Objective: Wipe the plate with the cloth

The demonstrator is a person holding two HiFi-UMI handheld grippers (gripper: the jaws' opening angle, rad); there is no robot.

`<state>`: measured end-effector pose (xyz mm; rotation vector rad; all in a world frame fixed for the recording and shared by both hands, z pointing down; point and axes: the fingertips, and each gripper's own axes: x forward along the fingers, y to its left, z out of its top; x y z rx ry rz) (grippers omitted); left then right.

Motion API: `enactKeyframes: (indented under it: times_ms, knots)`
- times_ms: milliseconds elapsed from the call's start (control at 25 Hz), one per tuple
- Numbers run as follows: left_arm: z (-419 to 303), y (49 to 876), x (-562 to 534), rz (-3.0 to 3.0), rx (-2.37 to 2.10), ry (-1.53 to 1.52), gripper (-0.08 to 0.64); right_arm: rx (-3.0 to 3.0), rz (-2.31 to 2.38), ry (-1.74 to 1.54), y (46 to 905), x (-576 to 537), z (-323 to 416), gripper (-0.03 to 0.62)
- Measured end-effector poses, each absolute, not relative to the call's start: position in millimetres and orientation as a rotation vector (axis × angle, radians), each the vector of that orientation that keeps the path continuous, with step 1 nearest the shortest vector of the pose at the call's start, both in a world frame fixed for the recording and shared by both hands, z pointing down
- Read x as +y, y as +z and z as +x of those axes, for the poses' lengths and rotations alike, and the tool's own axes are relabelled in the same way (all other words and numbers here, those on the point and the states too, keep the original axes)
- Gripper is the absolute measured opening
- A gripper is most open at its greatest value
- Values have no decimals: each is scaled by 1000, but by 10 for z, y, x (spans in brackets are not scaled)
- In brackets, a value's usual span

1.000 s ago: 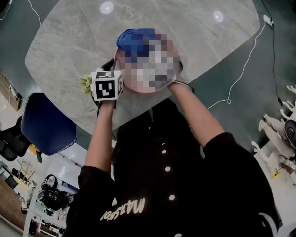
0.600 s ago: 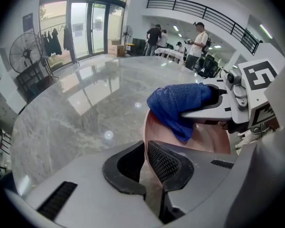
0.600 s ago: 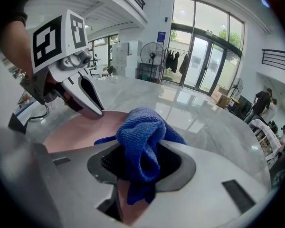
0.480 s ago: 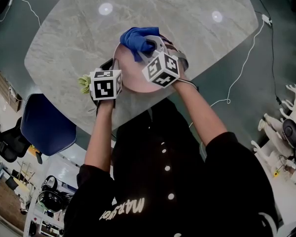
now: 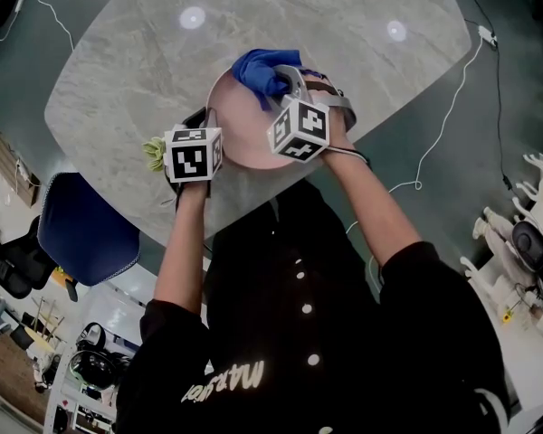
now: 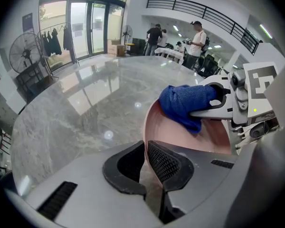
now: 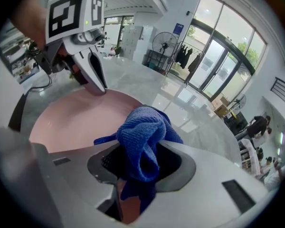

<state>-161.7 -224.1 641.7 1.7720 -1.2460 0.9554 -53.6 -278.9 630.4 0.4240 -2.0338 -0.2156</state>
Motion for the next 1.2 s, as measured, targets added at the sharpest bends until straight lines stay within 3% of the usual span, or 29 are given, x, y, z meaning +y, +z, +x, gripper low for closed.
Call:
enactKeyframes:
  times_ms: [560,1200]
  knots:
    - [-1613,6410,-2242,1774,-1250,952,41,-1901,368,-366,6334,-2722,-250,152]
    - [-1616,6398,-2282,1754,-1269,923,38,-2061,444,-219,5989,-2658,-396,149]
